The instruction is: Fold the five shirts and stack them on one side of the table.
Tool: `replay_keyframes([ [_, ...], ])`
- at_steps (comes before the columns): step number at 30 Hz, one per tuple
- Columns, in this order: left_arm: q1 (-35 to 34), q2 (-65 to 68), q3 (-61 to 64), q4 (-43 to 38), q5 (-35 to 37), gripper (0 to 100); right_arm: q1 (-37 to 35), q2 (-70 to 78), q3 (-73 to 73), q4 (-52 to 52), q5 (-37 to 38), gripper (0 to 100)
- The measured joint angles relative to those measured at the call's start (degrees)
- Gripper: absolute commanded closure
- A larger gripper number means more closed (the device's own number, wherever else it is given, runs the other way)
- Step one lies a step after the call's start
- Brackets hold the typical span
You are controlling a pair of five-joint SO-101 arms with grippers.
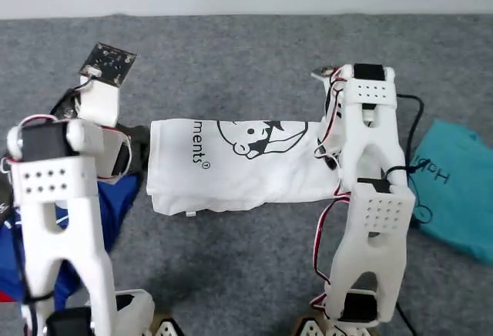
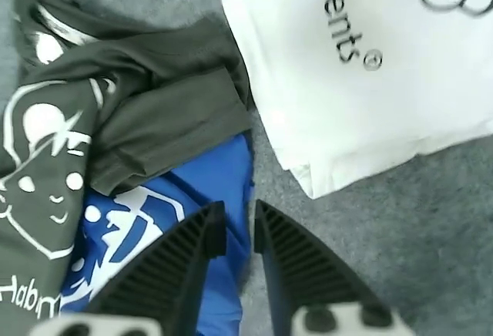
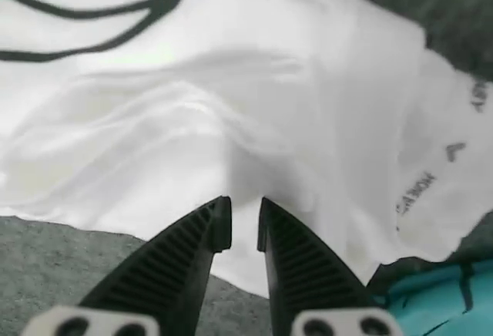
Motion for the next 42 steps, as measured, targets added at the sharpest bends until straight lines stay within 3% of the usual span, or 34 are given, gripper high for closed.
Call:
replay_keyframes([
  [9,0.0,-4.4,0.0,-0.4,8.4,93,0.0,-18.4,0.2,0.0,0.0,92.7],
  [16,0.0,-0.4,-1.4,-0.7,12.0,93,0.0,-38.2,9.5,0.0,0.0,92.6],
  [20,0.0,5.3,-4.8,-0.7,12.1,92,0.0,-48.7,16.8,0.1,0.0,92.6],
  [27,0.0,20.2,-10.7,-0.7,12.1,78,2.5,-62.4,28.7,0.1,0.0,92.6],
  [36,2.5,36.7,-14.7,-1.3,10.5,77,13.1,-70.8,37.7,0.1,0.0,92.6],
  [42,4.2,47.3,-23.7,-1.4,10.2,78,15.0,-74.5,41.0,0.1,0.0,92.6],
])
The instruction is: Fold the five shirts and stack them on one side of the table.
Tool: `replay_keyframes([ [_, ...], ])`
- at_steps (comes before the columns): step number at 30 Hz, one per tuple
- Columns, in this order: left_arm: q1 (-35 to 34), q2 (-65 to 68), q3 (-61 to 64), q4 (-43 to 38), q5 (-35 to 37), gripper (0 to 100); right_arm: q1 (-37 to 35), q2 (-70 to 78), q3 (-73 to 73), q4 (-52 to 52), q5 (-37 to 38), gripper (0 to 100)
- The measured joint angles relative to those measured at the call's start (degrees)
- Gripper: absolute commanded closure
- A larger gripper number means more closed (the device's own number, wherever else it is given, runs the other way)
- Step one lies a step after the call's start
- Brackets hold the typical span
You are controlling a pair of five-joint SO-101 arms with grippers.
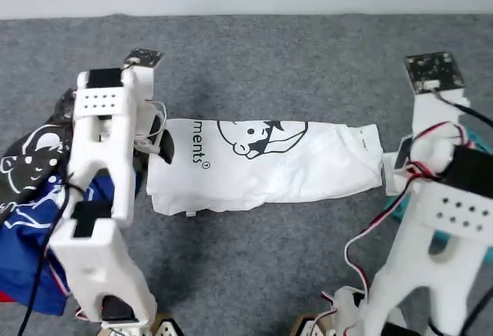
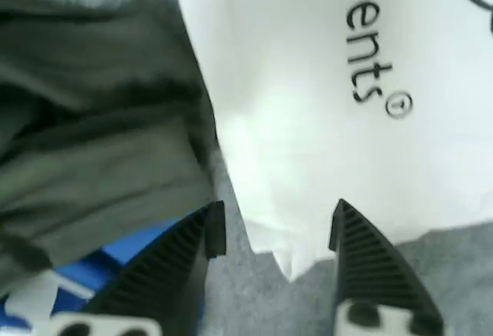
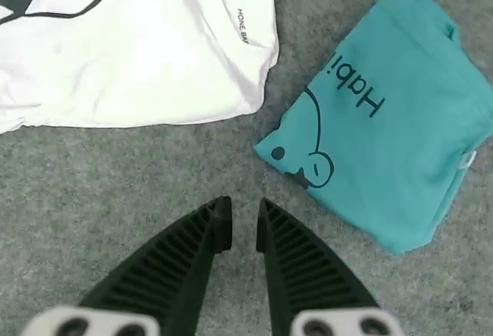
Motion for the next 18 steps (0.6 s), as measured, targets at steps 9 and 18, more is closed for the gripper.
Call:
replay_keyframes([
  [9,0.1,14.4,-12.7,2.7,0.0,78,0.1,-3.7,0.3,0.0,0.0,92.6],
  [18,0.4,24.6,-17.2,3.3,0.2,78,0.1,-3.7,0.3,0.0,0.0,92.6],
])
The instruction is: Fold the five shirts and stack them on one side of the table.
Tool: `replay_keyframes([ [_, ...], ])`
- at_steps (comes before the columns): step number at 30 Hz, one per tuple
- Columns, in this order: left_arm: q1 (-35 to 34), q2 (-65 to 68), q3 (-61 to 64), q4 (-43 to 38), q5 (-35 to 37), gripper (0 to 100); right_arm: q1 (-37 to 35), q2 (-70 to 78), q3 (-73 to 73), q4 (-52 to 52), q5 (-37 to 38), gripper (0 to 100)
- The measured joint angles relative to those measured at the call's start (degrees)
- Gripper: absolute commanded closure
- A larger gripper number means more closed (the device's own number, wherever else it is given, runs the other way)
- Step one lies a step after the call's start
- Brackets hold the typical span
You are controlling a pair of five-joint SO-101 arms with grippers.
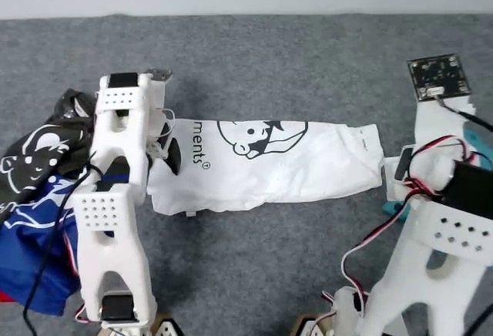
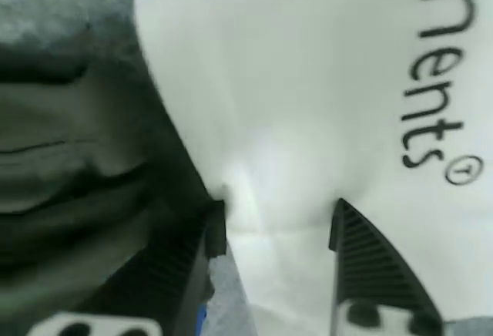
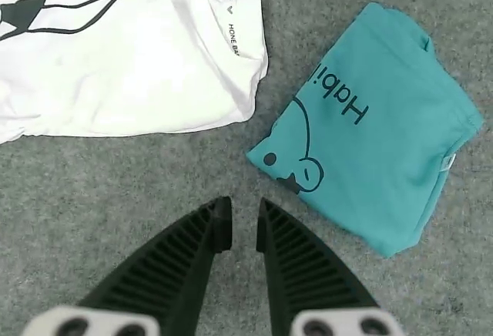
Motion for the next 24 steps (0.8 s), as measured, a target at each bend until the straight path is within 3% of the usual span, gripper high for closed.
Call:
replay_keyframes([
  [5,0.3,2.4,-2.0,0.2,2.5,80,0.0,0.0,0.0,0.0,0.0,92.6],
  [12,3.5,2.8,-3.3,0.1,4.7,100,0.0,0.0,0.0,0.0,0.0,92.7],
  [24,9.1,2.7,-6.2,0.8,5.3,100,0.0,0.0,0.0,0.0,0.0,92.9],
])
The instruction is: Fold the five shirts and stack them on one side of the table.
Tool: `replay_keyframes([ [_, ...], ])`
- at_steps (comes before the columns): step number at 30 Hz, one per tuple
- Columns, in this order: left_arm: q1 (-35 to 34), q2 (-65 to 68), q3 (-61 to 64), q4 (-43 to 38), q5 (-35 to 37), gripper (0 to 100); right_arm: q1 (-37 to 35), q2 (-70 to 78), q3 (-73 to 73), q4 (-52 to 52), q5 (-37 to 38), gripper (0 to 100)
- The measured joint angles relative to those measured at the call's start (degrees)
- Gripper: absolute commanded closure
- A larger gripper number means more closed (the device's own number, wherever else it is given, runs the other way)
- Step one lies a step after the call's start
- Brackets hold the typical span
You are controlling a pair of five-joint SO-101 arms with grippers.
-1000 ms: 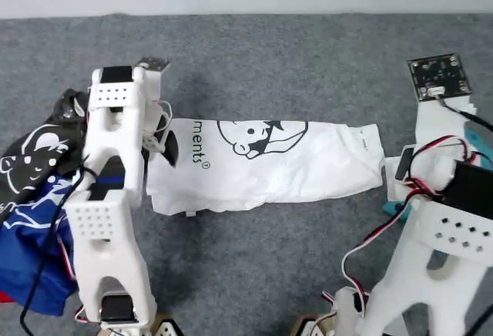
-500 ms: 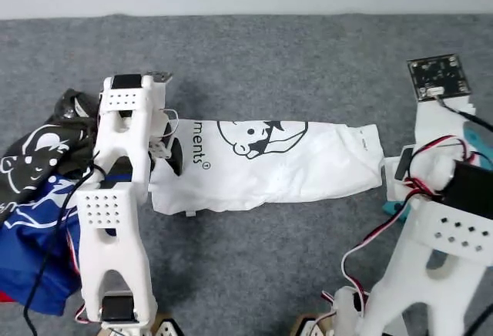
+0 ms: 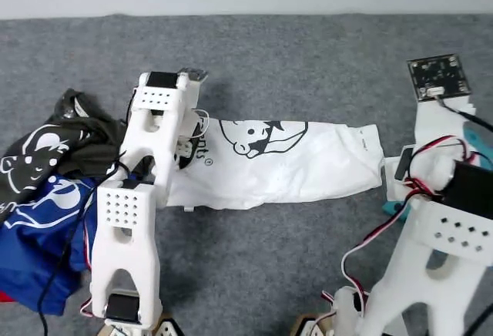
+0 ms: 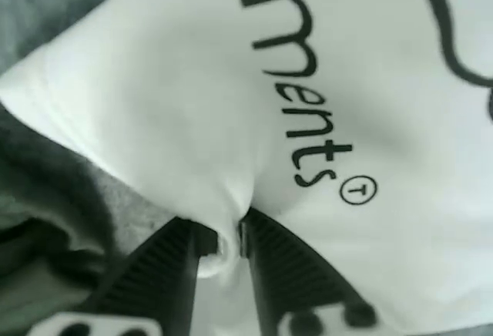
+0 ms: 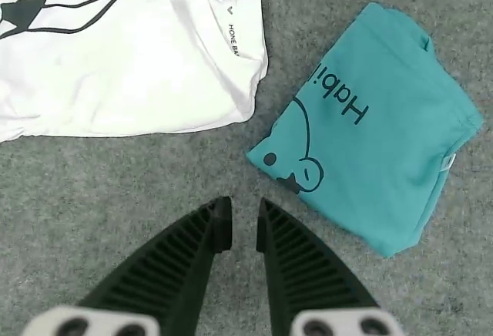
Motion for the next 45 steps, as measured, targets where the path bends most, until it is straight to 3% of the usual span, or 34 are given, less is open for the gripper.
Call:
replay_keyframes([
  [8,1.1,-11.7,2.0,-0.3,0.2,100,0.0,0.0,0.0,0.0,0.0,92.8],
  [20,14.1,-25.5,6.3,-0.2,0.2,100,11.6,0.0,5.5,0.0,2.9,92.9],
  [25,20.6,-25.5,3.3,-0.2,0.2,99,14.7,0.0,8.6,0.0,6.7,92.9],
  [35,30.2,-15.0,-13.7,-0.1,0.2,99,21.1,0.0,14.2,-0.8,7.2,93.0],
  [45,35.9,-1.4,-30.0,-0.4,0.2,99,21.9,0.0,15.5,-1.1,7.2,93.0],
])
